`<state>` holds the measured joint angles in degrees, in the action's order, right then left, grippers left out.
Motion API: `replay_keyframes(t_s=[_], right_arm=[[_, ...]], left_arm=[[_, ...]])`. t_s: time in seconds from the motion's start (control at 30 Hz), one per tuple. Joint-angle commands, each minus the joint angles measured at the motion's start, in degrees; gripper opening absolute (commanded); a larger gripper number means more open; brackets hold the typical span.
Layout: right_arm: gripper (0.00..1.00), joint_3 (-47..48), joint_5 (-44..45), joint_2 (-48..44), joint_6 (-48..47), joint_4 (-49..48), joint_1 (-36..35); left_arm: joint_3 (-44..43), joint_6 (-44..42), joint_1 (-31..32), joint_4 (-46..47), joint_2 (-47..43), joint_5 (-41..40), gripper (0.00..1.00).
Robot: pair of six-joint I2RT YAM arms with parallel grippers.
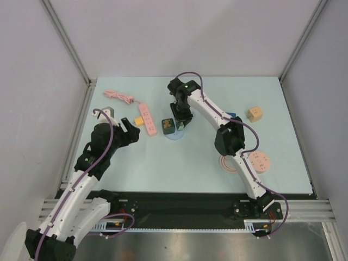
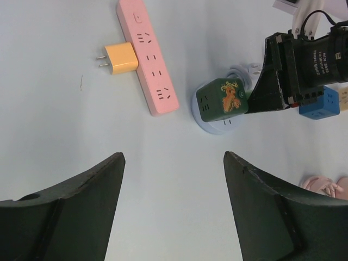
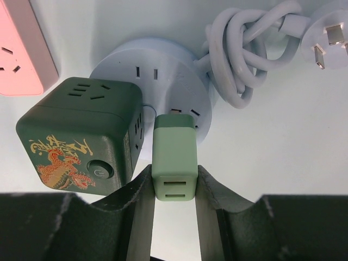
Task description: Insert the plug
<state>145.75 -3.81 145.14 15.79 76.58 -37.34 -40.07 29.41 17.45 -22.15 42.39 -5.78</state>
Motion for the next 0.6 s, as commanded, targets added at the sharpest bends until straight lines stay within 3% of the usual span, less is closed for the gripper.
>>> replay_keyframes(t_s=[0.0, 0.3, 0.57], right_arm=[[0.00, -0.4, 2.9, 6.6, -1.0, -3.5, -0.9], [0.00, -0.4, 3.6, 6.6, -3.0, -1.7, -1.1], [0.00, -0.2, 2.1, 5.9, -3.0, -4.5, -1.0]], left_arm=[[0.2, -0.4, -0.6, 1.3, 1.8, 1.1, 0.79], [-3.8, 7.0, -0.8, 12.7, 16.7, 10.9, 0.63], [-6.7, 7.5, 0.2, 23.8, 32.6, 14.7, 0.58]])
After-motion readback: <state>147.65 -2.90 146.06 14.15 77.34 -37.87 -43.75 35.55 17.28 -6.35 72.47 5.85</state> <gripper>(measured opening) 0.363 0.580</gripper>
